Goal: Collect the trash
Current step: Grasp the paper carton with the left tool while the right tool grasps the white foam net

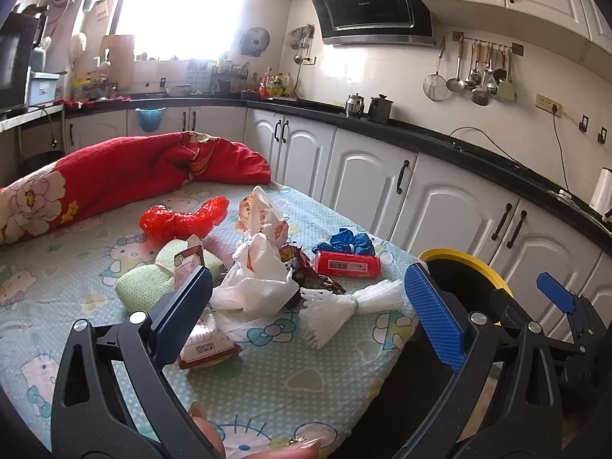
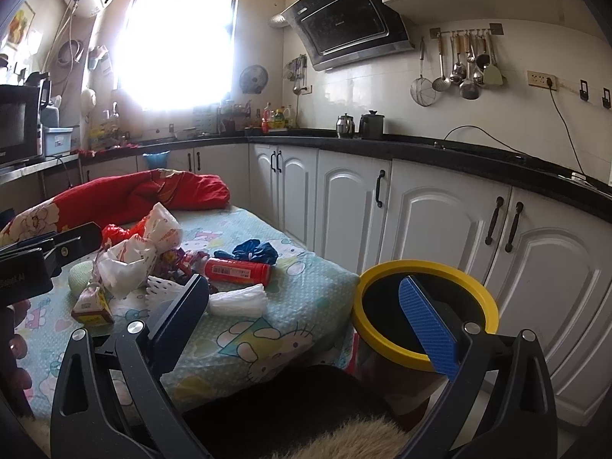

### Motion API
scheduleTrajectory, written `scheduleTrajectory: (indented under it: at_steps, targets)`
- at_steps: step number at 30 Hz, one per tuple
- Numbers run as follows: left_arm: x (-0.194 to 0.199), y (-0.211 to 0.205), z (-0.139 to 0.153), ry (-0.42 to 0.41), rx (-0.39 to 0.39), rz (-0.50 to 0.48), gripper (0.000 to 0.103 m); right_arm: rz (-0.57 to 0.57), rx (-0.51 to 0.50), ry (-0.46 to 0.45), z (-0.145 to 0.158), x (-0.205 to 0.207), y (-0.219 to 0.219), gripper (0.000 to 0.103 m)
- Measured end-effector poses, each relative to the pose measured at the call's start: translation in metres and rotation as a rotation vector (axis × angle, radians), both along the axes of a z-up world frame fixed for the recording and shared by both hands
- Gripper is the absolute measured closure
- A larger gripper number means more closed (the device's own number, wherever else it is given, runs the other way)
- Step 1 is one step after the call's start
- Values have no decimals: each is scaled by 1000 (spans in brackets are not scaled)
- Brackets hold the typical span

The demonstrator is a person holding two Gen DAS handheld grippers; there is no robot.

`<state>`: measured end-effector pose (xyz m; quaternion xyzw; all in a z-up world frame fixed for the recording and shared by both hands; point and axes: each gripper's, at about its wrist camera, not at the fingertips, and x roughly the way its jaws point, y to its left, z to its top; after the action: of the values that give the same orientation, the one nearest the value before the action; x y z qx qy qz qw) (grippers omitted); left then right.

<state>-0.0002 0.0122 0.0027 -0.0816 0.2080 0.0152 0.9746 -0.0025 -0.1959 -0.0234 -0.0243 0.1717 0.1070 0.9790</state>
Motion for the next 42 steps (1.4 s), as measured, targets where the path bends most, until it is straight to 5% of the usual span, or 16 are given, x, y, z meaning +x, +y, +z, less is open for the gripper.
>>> scheduleTrajectory:
  at_steps: [15,25,34,42]
  targets:
    - [15,64,-10,63,-60,151,11,163,-51,112,-7,48,35,6]
    - [38,107,-24,180,-158,206,11,190,-46,242,-29,89,40,6]
    - [69,117,-42,315,-233,165,39,234,-2,333,-41,116,40,14]
    - [83,114,-49,366,-213,156,44,281,66,480,-60,141,44,29]
